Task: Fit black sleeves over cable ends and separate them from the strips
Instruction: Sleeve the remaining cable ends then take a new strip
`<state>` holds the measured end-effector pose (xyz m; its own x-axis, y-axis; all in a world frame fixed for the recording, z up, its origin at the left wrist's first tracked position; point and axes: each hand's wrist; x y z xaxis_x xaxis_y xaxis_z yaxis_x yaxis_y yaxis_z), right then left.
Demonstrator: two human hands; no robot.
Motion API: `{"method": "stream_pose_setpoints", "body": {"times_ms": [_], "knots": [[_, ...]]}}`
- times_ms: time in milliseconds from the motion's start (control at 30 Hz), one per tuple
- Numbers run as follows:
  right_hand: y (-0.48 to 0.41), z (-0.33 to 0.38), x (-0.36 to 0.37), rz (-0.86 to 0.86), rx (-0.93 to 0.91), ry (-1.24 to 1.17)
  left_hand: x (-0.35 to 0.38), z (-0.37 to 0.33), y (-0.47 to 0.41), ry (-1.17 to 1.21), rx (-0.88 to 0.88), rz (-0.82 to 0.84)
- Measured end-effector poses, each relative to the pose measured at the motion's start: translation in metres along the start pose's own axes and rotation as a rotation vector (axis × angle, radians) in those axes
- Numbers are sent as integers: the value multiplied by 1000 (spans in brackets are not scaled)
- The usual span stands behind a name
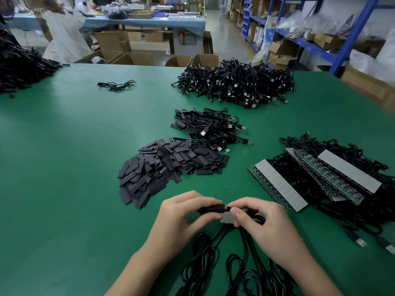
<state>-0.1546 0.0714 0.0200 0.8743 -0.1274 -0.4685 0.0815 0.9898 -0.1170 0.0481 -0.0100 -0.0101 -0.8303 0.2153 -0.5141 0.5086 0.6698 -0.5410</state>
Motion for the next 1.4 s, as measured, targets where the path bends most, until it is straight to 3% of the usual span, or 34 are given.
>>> {"method": "stream_pose_setpoints", "body": {"times_ms": [333, 500, 1033, 1400], "knots": [[-1, -5, 0, 102, 113, -54, -3, 8, 0, -306, 259, -3], [-2, -5, 3, 97, 125, -88, -2, 6, 0, -328, 311, -39], [-3, -7, 3, 124, 123, -68, -2, 6, -1, -357, 315, 30], [-1, -11, 7, 94, 109, 24, 0, 1, 2, -321, 221, 102]]}}
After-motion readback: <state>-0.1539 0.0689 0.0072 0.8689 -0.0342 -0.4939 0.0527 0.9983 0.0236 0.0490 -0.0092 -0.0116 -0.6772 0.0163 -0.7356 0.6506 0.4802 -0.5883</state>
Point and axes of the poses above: each hand's wrist, its own y-axis away from the middle knuckle, its own x-axis out of the palm, z = x × y, and after that the axes turned 2 degrees about z, right-handed
